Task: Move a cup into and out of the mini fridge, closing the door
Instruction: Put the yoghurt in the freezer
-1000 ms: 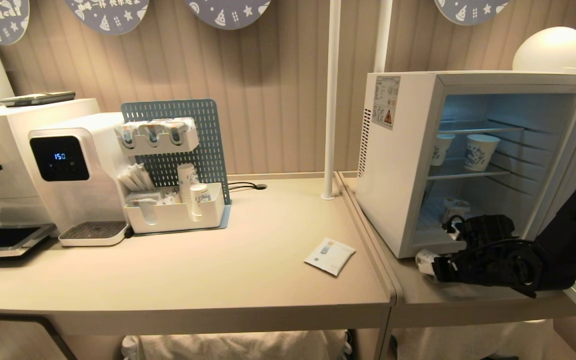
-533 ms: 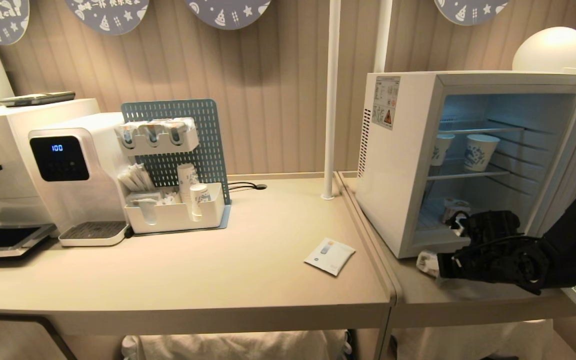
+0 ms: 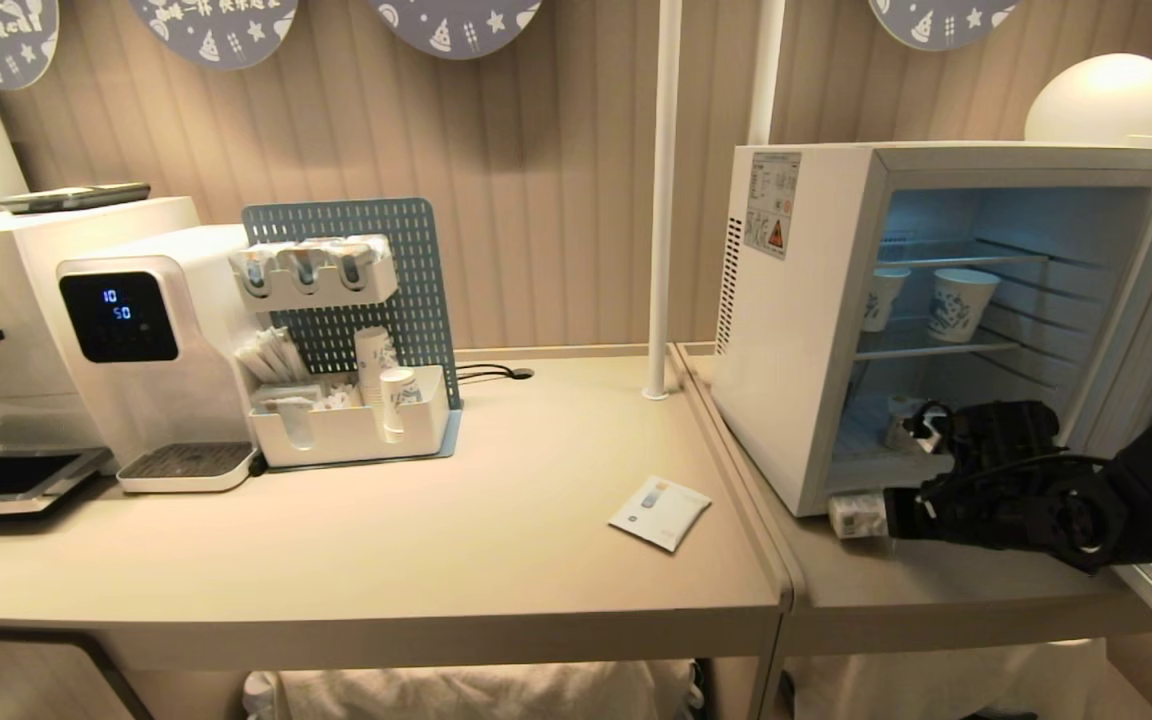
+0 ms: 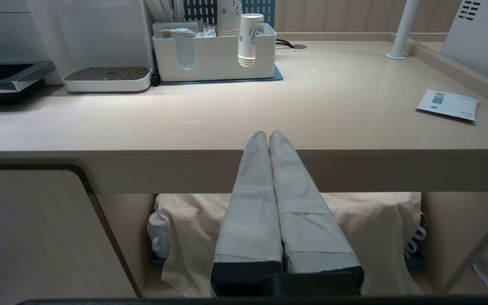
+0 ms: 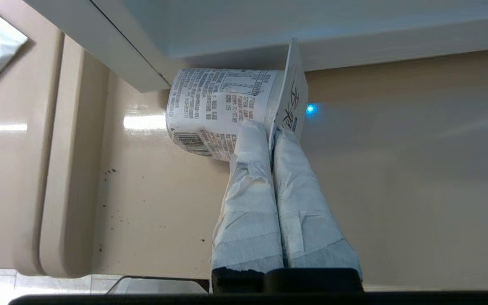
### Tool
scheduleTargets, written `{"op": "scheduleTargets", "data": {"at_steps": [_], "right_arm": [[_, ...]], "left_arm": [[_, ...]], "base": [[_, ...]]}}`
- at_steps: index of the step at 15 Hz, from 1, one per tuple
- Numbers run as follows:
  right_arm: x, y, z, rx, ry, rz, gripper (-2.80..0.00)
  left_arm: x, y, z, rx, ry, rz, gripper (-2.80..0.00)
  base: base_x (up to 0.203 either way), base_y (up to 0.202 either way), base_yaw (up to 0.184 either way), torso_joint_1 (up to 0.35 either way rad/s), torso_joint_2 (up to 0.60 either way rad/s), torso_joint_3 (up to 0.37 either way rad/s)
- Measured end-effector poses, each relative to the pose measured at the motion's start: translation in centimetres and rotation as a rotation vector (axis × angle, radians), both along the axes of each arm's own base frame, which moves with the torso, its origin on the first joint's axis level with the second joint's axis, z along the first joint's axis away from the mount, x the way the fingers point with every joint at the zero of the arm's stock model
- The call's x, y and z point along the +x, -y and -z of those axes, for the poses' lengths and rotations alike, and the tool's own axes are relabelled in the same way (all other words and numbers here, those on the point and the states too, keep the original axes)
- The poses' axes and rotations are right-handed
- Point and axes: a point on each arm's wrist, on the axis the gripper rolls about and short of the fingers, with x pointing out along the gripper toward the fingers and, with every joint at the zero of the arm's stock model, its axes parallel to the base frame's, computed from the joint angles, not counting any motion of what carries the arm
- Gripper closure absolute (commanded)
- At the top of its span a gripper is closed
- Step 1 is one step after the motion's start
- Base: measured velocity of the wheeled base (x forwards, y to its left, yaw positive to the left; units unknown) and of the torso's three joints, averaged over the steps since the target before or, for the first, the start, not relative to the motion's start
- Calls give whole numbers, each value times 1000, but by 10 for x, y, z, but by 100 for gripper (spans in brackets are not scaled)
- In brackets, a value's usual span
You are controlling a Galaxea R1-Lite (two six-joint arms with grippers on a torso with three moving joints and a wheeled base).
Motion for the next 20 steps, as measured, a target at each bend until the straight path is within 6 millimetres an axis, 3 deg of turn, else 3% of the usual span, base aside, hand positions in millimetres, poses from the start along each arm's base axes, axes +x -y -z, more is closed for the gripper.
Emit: {"op": "scheduleTargets", "data": {"at_steps": [6,14,20], "right_arm": [[2,4,-10,-39,33,19,0],[39,21,-55,-159,127,65,0],[70,25,-72,-232,185,91,0]], "left_arm": [[0,0,0,0,0,0,0],[0,0,0,-1,0,0,0],[0,0,0,-1,0,0,0]], "base": [[0,0,0,0,0,0],[0,0,0,0,0,0],[0,0,0,0,0,0]]}}
